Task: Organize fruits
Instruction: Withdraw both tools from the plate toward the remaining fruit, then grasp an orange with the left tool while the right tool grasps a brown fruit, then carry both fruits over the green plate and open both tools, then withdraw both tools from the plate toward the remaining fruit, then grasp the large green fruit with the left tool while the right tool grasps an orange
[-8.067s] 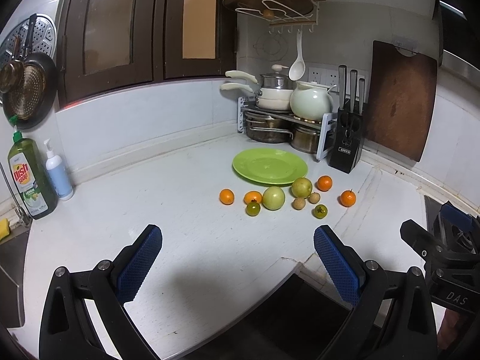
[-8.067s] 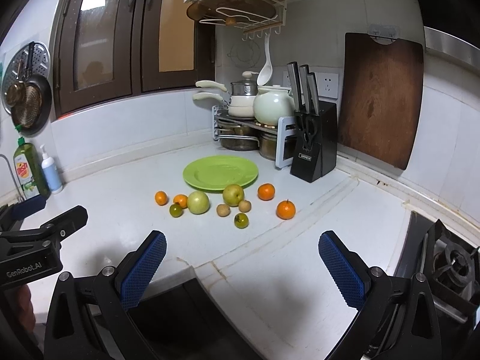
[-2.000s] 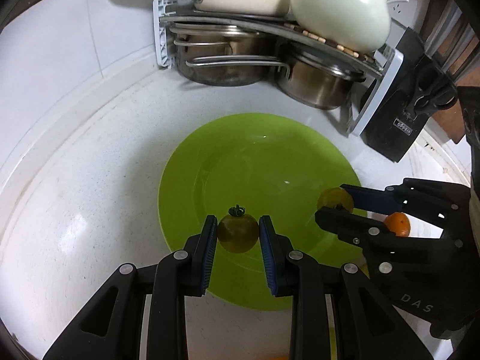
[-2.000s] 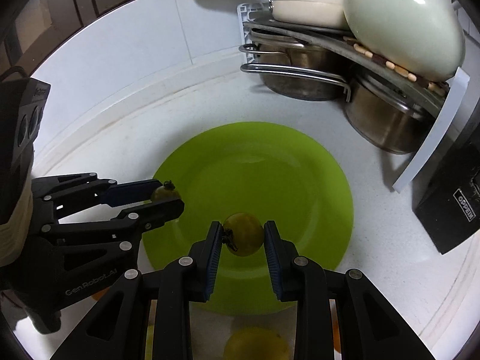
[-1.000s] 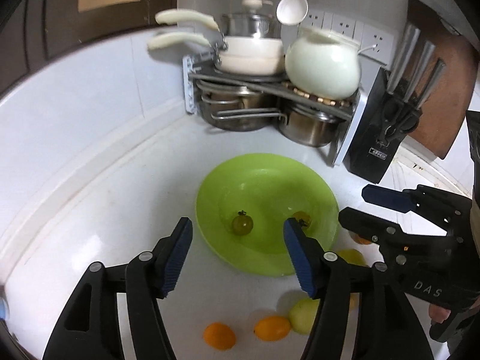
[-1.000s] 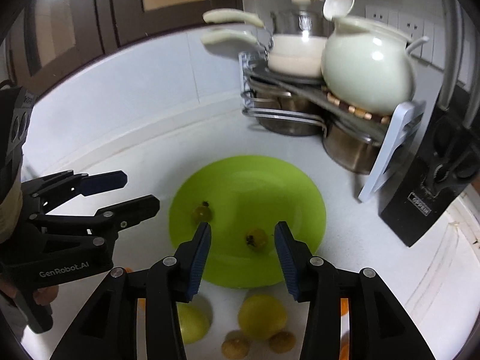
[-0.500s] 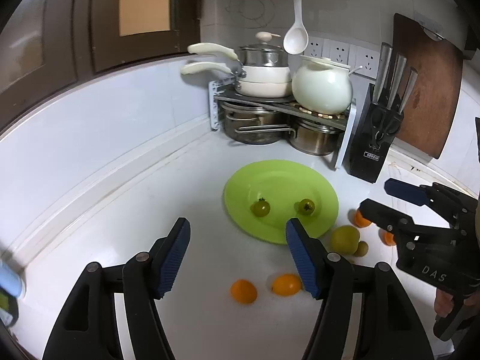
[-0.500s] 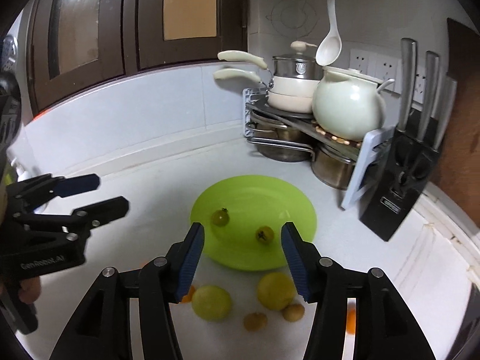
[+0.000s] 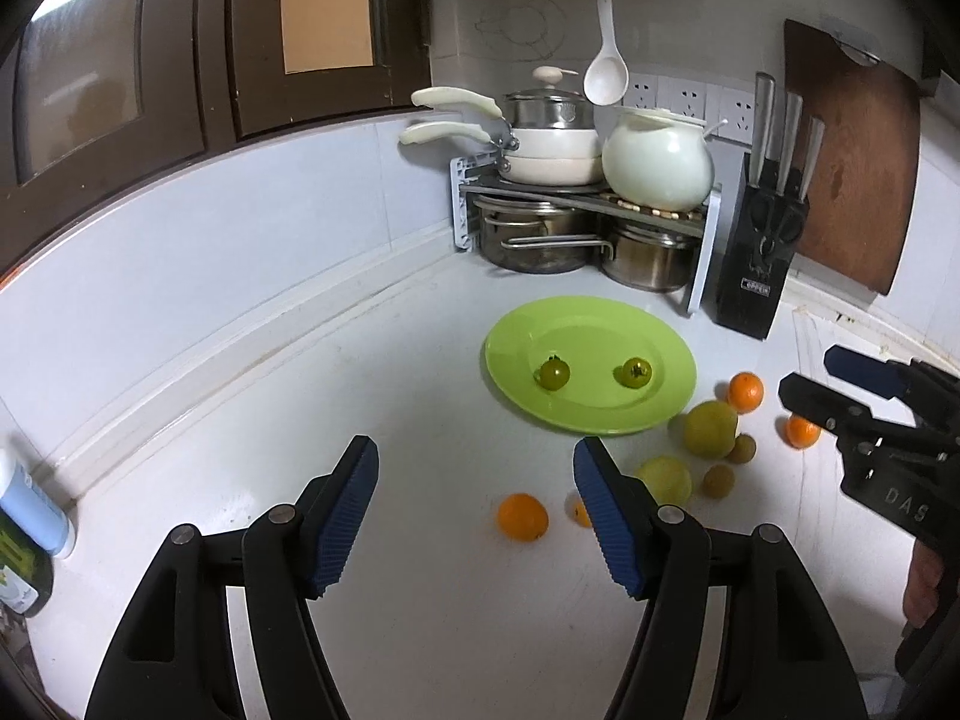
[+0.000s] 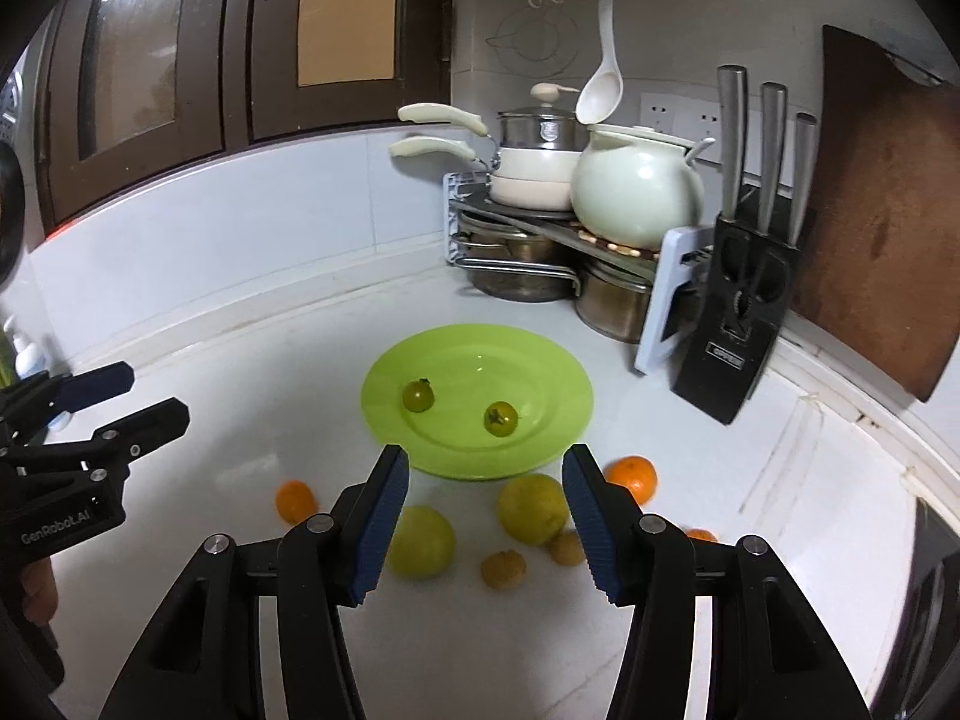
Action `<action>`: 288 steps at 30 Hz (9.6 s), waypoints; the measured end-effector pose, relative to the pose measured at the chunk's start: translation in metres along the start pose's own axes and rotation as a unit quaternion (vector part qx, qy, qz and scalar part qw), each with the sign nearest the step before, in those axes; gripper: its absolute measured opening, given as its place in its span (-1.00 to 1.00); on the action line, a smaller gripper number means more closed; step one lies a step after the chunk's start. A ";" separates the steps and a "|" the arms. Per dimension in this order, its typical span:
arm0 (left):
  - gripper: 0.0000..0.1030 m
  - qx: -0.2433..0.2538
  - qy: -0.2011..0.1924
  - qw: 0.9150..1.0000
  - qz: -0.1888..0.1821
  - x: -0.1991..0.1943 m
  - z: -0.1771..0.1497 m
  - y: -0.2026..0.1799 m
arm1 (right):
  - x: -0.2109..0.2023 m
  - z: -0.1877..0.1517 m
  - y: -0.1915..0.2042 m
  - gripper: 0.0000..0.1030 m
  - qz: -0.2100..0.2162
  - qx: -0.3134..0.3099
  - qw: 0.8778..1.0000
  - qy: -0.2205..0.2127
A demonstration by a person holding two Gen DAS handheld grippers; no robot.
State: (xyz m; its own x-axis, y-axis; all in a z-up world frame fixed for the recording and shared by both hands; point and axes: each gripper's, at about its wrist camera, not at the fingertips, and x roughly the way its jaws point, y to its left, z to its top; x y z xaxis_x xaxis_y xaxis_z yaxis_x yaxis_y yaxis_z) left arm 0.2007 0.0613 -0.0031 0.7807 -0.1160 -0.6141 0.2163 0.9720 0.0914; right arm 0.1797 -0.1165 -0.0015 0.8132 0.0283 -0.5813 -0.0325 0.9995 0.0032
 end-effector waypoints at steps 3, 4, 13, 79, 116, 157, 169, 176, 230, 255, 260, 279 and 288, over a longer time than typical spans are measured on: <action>0.30 0.006 0.002 1.000 -0.004 -0.001 -0.008 -0.002 | -0.002 -0.005 -0.002 0.06 0.003 0.008 1.000 0.003; 0.30 0.007 0.002 1.000 -0.004 -0.001 -0.009 -0.003 | -0.002 -0.008 -0.002 0.06 0.003 0.010 1.000 0.004; 0.30 0.020 0.019 1.000 0.000 0.013 -0.028 -0.007 | 0.005 -0.026 -0.002 0.06 0.003 0.009 0.999 0.033; -0.32 0.022 0.102 0.993 -0.048 0.104 -0.042 -0.028 | 0.088 -0.055 -0.016 -0.41 0.035 0.019 0.991 0.129; -0.33 0.008 -0.010 0.998 -0.065 0.048 0.034 -0.053 | 0.031 0.020 -0.033 -0.41 0.075 -0.001 0.997 0.002; -0.33 0.044 0.126 0.987 -0.087 0.253 0.112 -0.056 | 0.236 0.106 -0.055 -0.41 0.122 -0.025 0.978 0.167; -0.32 0.051 0.152 0.982 -0.096 0.282 0.104 -0.058 | 0.265 0.095 -0.051 -0.41 0.125 -0.032 0.970 0.205; -0.32 0.042 0.156 0.982 -0.101 0.287 0.104 -0.057 | 0.273 0.092 -0.050 -0.40 0.128 -0.024 0.968 0.214; 0.32 -0.015 -0.008 0.996 -0.082 0.041 0.055 -0.082 | 0.017 0.052 -0.100 0.09 0.016 0.030 0.999 -0.012; 0.32 0.037 -0.013 0.999 -0.014 0.038 -0.020 -0.105 | 0.006 -0.027 -0.126 0.14 -0.064 0.076 0.995 0.024; 0.32 0.060 0.001 0.998 -0.009 0.047 -0.029 -0.109 | 0.019 -0.038 -0.130 0.14 -0.055 0.078 0.994 0.051; 0.29 0.144 0.053 0.988 -0.014 0.098 -0.045 -0.131 | 0.069 -0.067 -0.136 0.14 -0.041 0.082 0.988 0.127; 0.13 0.176 0.068 0.982 -0.017 0.113 -0.046 -0.140 | 0.080 -0.068 -0.139 0.11 -0.037 0.084 0.987 0.132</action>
State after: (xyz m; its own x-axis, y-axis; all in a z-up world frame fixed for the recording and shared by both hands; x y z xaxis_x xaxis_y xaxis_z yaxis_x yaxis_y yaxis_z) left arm 0.2317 -0.0783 -0.1218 0.6895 -0.0957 -0.7179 0.4485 0.8348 0.3194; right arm 0.2100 -0.2545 -0.1034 0.6295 -0.0287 -0.7765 0.1375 0.9877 0.0749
